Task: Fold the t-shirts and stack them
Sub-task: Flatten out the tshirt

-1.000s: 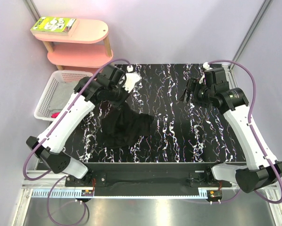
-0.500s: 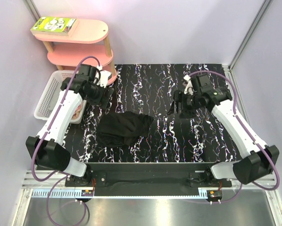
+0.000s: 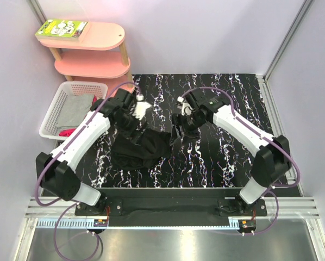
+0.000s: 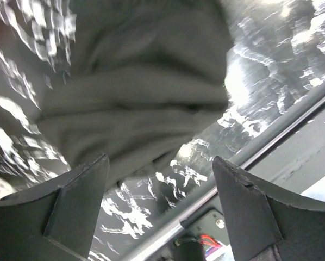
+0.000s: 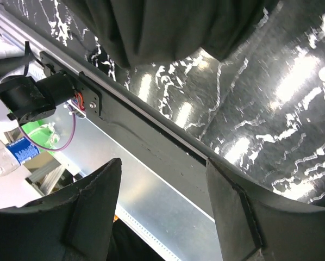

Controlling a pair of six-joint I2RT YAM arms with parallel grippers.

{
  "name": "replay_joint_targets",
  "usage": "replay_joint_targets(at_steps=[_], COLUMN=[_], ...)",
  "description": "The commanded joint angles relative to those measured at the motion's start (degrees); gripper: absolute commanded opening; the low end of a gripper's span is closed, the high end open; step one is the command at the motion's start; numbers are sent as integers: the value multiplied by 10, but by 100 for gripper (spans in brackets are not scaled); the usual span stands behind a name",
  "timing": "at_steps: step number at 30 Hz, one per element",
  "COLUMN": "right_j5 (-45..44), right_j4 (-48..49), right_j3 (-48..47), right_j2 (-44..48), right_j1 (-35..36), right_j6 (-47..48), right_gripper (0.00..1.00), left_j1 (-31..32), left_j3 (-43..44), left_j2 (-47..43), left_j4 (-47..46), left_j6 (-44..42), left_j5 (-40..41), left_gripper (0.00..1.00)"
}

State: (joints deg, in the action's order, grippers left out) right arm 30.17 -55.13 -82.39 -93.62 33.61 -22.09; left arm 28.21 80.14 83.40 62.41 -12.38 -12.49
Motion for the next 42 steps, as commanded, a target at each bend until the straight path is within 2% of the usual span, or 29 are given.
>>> replay_joint_targets(at_steps=[1, 4, 5, 16, 24, 27, 28, 30, 31, 33, 34, 36, 38, 41, 42], right_j5=[23, 23, 26, 47, 67, 70, 71, 71, 69, 62, 58, 35, 8, -41, -56], right_j4=[22, 27, 30, 41, 44, 47, 47, 48, 48, 46, 46, 46, 42, 39, 40], right_j3=[-63, -85, -89, -148, -201, -216, -218, -220, -220, -218, -218, -214, -211, -208, -207], right_j2=[-42, -78, -95, -200, -278, -296, -298, -300, -299, -289, -283, -259, -222, -158, -141], right_j1=[32, 47, 51, 74, 79, 79, 79, 79, 79, 78, 78, 76, 70, 65, 64], right_j6=[12, 10, 9, 6, 2, -3, -4, -5, -5, -4, -4, -1, 2, 13, 18], right_gripper=[71, 71, 71, 70, 64, 56, 53, 43, 38, 19, 12, 0, 0, 0, 0], left_j1=[-137, -201, -205, -205, -205, -205, -205, -205, -205, -205, -205, -205, -205, -205, -205], left_j3=[-48, -69, -87, -193, -200, -191, -187, -180, -173, -163, -149, -126, -67, 67, 156], left_j2=[-28, -32, -39, -43, -7, 7, 12, 24, 26, 29, 29, 31, 32, 39, 54], left_j4=[-26, -30, -31, -68, -90, -98, -101, -101, -100, -100, -98, -85, -73, -43, -21], left_j6=[41, 40, 38, 56, 74, 77, 80, 83, 83, 85, 86, 85, 83, 82, 83], left_j5=[-40, -54, -53, -75, -83, -83, -84, -90, -92, -90, -89, -90, -88, -85, -86], left_gripper=[83, 82, 82, 83, 81, 69, 53, 33, 18, 5, 1, 0, 0, 0, 0])
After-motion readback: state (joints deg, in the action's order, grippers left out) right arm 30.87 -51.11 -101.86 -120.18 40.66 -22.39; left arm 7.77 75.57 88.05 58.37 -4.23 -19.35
